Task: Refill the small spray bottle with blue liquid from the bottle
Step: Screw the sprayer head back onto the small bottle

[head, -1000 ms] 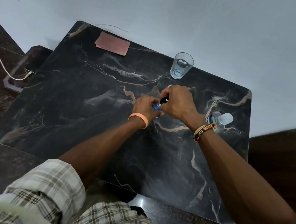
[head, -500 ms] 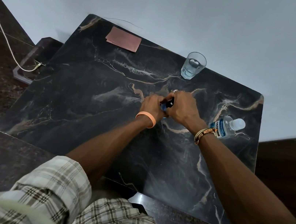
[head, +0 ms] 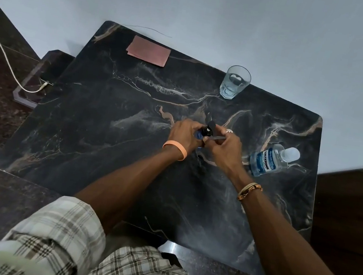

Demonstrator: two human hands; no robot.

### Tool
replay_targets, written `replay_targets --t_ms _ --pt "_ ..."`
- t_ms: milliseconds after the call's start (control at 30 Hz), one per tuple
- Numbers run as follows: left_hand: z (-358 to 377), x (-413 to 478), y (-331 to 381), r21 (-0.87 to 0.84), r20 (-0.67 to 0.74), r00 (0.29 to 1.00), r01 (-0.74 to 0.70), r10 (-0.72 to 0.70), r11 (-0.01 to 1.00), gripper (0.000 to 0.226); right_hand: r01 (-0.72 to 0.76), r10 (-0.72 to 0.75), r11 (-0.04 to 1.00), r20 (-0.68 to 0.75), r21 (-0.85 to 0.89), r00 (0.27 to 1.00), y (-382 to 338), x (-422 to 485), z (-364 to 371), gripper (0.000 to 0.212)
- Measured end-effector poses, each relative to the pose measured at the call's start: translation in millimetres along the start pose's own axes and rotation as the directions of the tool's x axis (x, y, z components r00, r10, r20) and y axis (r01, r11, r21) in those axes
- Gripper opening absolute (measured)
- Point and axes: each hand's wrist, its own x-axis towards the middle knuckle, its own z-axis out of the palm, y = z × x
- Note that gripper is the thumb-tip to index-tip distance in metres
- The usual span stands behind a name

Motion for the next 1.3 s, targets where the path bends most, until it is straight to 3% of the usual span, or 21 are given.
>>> replay_targets --t_ms 133,267,433,533,667,800,933,1067,1200,1300 --pt "1 -2 -4 0.070 -0.001 0.998 -0.060 0.060 0.996 0.024 0.023 -0.023 1.000 0.018 -0.013 1.000 1 1 3 0.023" --pt "1 -3 -1 0.059 -0.019 0.996 -0.089 0.090 0.994 0.015 -0.017 0.017 1.000 0.026 -0.006 1.000 3 4 2 0.028" --pt "1 -2 -4 0.031 0.000 0.998 -0.060 0.060 0.998 0.009 -0.063 0.064 0.998 -0.073 0.013 0.995 0 2 8 0.025" --pt "1 0 -3 0.042 -0.027 0.997 -0.068 0.069 0.997 0.008 -0.039 0.038 0.999 -0.039 -0.026 0.999 -2 1 4 0.035" --pt "0 1 -1 0.052 -0.024 0.999 -0.035 0.036 0.998 0.005 -0.045 0.042 0.996 -0.042 -0.080 0.998 -5 4 1 0.027" --pt "-1 2 1 0.028 -0.029 0.999 -0.017 0.018 0.999 0.009 -0.085 0.084 0.992 -0.022 -0.092 0.996 -11 6 -1 0.034" --pt "-3 1 3 0.020 -0.050 0.999 -0.012 0.013 1.000 0.010 -0.107 0.104 0.988 -0.034 -0.112 0.994 -11 8 -2 0.022" --pt "-4 3 6 0.089 -0.033 0.999 -0.003 0.006 0.996 0.013 -0.079 0.078 0.977 -0.014 -0.197 0.997 -14 9 -4 0.040" --pt "-4 4 7 0.137 0.010 0.999 0.030 -0.032 0.990 0.020 -0.077 0.078 0.973 -0.008 -0.217 0.997 -11 9 -5 0.025" --pt "-3 3 6 0.136 0.027 0.999 0.035 -0.039 0.990 0.020 -0.083 0.081 0.972 -0.018 -0.219 0.997 -13 9 -3 0.032"
